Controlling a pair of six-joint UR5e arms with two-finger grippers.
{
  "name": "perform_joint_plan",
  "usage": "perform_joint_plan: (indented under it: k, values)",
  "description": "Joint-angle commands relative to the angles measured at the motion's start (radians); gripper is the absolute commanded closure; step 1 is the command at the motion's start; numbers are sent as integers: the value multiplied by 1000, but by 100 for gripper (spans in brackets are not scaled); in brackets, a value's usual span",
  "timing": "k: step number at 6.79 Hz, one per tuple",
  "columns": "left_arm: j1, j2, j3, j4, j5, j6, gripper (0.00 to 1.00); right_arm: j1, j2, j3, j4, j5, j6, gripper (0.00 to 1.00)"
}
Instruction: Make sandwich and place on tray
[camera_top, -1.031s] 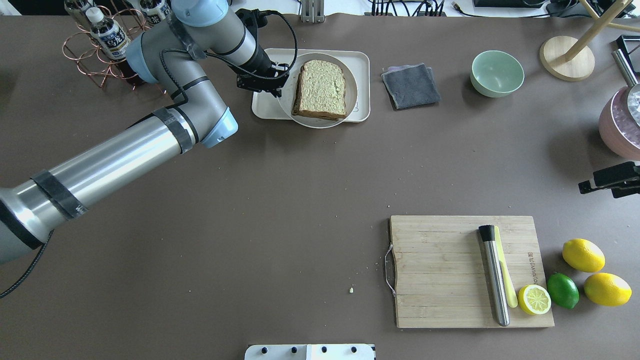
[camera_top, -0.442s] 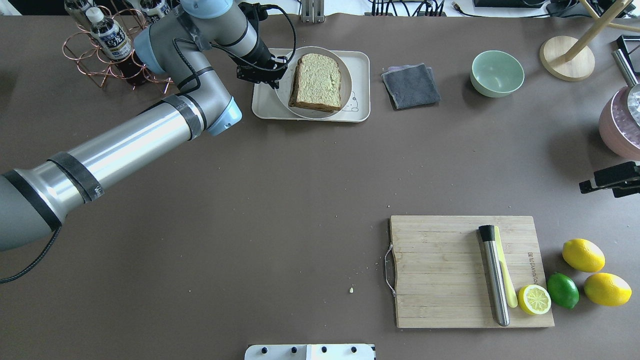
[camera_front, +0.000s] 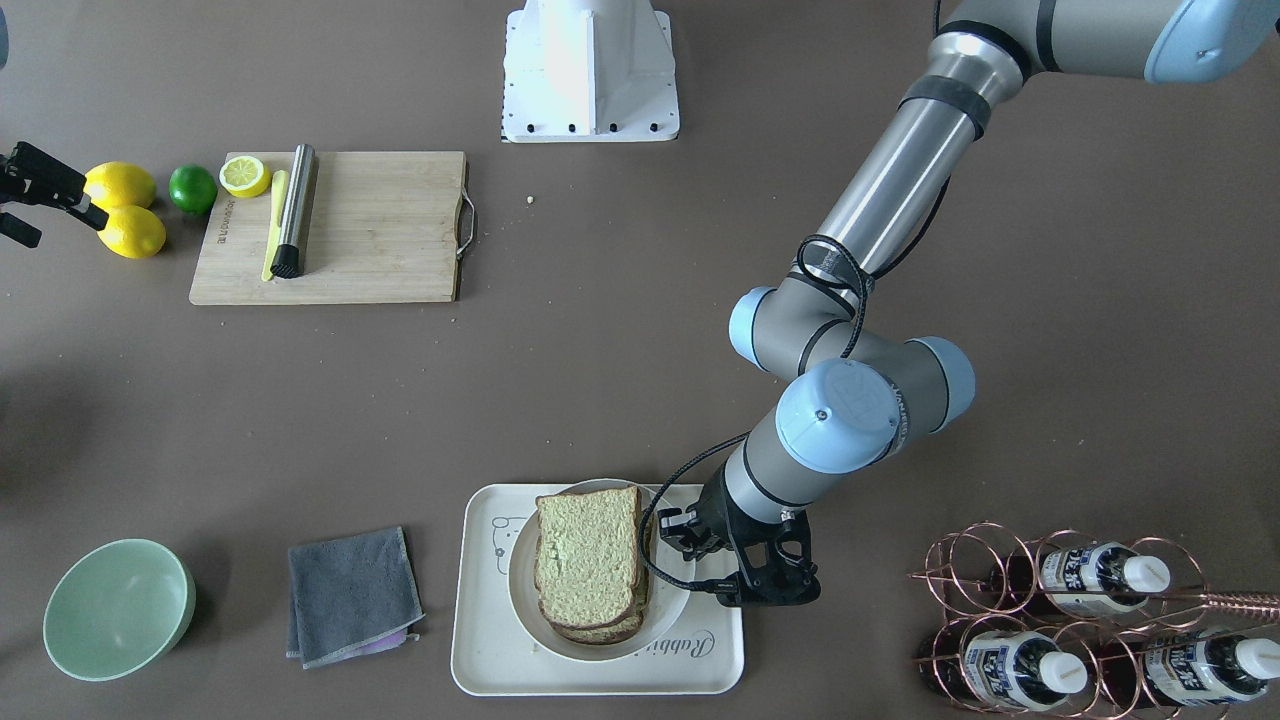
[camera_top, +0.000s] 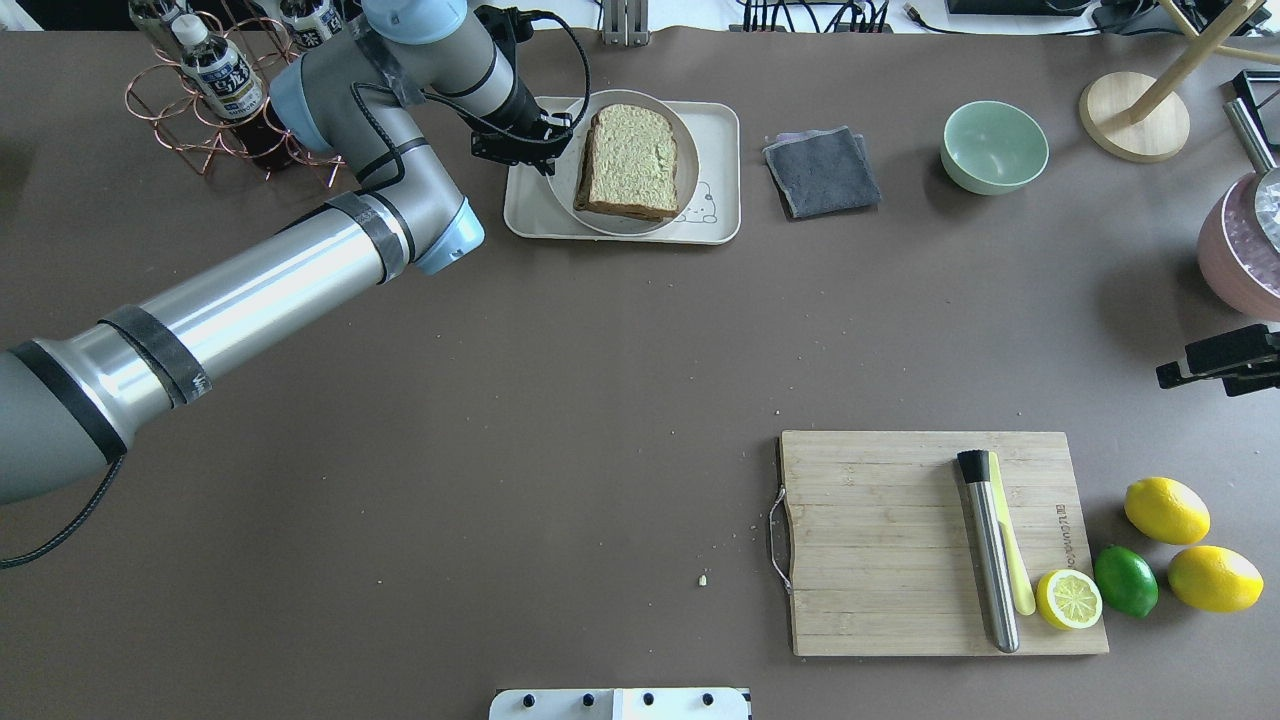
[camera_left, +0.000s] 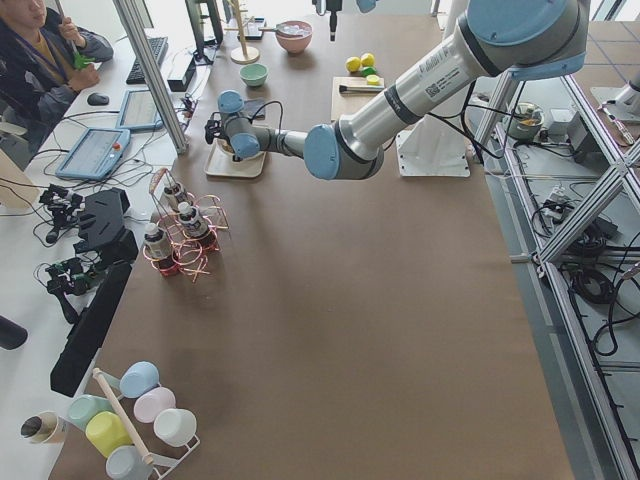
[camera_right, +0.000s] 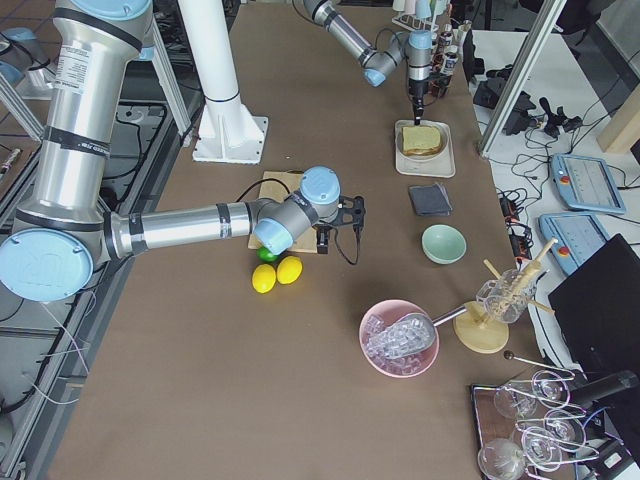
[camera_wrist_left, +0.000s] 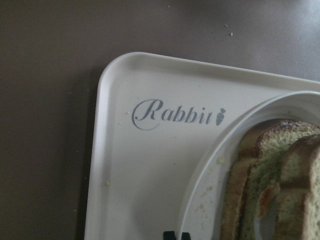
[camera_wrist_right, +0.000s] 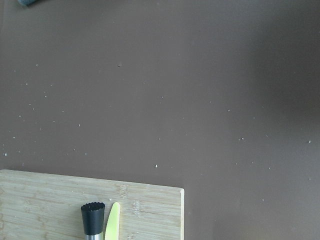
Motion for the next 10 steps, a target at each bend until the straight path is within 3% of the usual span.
perform_joint_plan:
  k: [1, 4, 5, 6, 7, 8, 9, 10]
  values:
    - [9, 1, 1, -2, 29, -2, 52, -3, 0, 0, 0, 0, 0, 0]
    - [-6, 12, -42, 7, 32, -12, 35, 8, 3, 0, -2, 0, 0, 0]
    - [-17, 120, -221, 89, 26, 3, 35, 8, 5, -5, -3, -5, -6, 0]
    - [-38, 212, -439, 316, 2, 103, 34, 19, 5, -10, -8, -28, -33, 0]
    - [-78, 246, -570, 553, -3, 273, 31, 44, 8, -11, -76, -43, -126, 0]
    - [-121, 350, -694, 616, -6, 402, 23, 93, 9, -11, -172, -45, -255, 0]
    - [-194, 463, -787, 644, -91, 528, 10, 162, 11, -13, -283, -46, -413, 0]
    - [-283, 544, -871, 720, -124, 704, 6, 231, 38, -13, -428, -72, -575, 0]
